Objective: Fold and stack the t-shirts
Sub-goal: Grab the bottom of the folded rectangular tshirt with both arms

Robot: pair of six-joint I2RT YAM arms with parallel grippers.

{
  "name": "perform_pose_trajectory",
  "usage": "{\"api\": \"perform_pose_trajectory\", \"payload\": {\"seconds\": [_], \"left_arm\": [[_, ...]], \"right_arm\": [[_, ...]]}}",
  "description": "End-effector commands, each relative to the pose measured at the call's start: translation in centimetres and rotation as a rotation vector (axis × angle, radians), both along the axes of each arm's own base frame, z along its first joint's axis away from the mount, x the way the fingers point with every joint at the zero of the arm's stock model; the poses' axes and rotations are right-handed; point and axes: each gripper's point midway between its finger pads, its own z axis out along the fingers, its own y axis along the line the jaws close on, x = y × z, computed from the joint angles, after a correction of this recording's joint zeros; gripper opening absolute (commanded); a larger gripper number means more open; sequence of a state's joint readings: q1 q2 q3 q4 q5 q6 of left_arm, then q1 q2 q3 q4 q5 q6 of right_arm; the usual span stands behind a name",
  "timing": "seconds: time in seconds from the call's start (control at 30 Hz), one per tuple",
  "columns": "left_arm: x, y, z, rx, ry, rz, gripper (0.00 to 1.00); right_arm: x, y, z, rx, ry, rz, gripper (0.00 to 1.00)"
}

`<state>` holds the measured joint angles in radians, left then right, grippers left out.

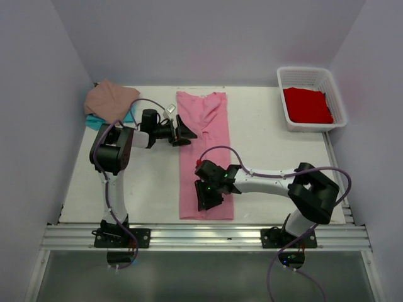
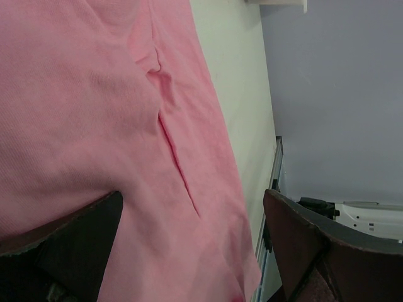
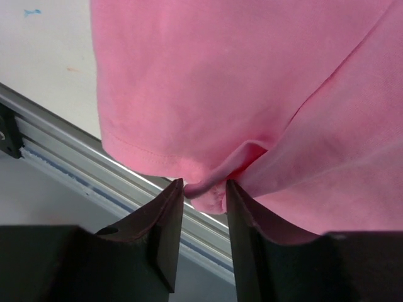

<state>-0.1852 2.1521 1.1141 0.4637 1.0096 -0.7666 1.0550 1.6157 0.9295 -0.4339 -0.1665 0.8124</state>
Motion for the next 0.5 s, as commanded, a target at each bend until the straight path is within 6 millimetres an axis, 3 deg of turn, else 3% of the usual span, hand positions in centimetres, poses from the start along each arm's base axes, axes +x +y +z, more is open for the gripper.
{"api": "perform_pose_trajectory", "payload": {"seconds": [0.0, 0.23, 0.33, 0.47], "left_arm": [[-2.6, 2.0, -7.8, 0.136, 0.202, 0.070, 1.00], [-2.6, 2.0, -7.7, 0.130, 0.199, 0.072, 1.00], [-2.6, 2.0, -7.7, 0.128, 0.200, 0.071, 1.00], [-2.6, 2.0, -7.7, 0.124, 0.202, 0.071, 1.00]], "right_arm": [[0.2, 0.1, -0.5, -0.025, -0.003, -0.018, 0.39], [1.6, -0.1, -0.1, -0.085, -0.042, -0.088, 0.41], [2.2, -0.5, 0.4, -0.110, -0.067, -0.120, 0.31], [2.2, -0.5, 0.7, -0.113, -0.072, -0.128, 0.04]]}}
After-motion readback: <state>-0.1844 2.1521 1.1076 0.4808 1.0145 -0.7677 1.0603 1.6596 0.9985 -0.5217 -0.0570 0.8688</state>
